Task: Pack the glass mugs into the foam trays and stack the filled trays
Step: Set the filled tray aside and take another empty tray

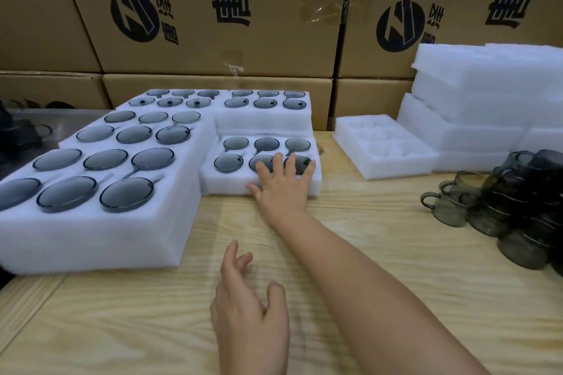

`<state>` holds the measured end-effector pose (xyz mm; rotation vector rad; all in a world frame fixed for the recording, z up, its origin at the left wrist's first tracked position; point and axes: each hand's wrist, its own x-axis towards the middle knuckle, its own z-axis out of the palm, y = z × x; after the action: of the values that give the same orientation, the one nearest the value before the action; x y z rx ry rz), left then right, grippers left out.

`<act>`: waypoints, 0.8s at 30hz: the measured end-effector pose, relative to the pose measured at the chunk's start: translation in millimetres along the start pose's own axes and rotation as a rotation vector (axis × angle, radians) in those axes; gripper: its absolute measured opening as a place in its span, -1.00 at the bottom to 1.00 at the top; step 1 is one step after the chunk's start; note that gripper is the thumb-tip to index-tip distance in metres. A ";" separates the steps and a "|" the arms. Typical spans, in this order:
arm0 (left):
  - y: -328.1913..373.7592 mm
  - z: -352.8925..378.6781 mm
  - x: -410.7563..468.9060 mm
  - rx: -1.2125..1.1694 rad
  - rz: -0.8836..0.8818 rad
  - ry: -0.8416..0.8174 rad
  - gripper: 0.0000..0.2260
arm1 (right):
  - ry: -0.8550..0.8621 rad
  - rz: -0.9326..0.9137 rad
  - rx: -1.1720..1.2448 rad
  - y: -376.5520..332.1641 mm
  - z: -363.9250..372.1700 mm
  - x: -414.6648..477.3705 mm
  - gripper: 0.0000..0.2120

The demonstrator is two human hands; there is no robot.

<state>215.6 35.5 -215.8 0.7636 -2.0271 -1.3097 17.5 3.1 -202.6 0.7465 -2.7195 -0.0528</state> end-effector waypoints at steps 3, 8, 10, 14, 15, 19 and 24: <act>1.8 -0.1 1.0 0.011 -0.013 -0.004 -0.34 | -0.063 -0.038 0.093 3.5 -10.1 -2.1 -0.53; 6.9 -3.0 1.0 0.000 0.015 -0.020 -0.41 | 0.245 0.110 0.520 63.2 -32.7 -1.7 -0.64; 5.2 -3.0 1.0 0.008 0.019 -0.022 -0.43 | 0.285 0.327 0.445 105.0 -35.1 0.0 -0.64; 2.4 -2.6 1.2 0.033 0.004 -0.027 -0.41 | 0.021 0.442 0.327 165.9 -26.3 -8.9 -0.68; 2.6 -2.4 1.0 0.036 0.005 -0.027 -0.41 | -0.032 0.416 0.302 173.6 -23.9 -10.1 -0.69; 4.0 -2.6 0.9 0.015 0.007 -0.021 -0.39 | -0.090 0.348 0.244 187.7 -22.1 -11.4 -0.73; 2.8 -2.6 1.4 0.024 0.012 -0.027 -0.36 | -0.029 0.340 0.361 189.9 -21.3 -12.6 -0.71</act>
<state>216.2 33.9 -212.0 0.7481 -2.0691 -1.2972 -58.9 174.3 -163.6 0.3595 -2.8777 0.5192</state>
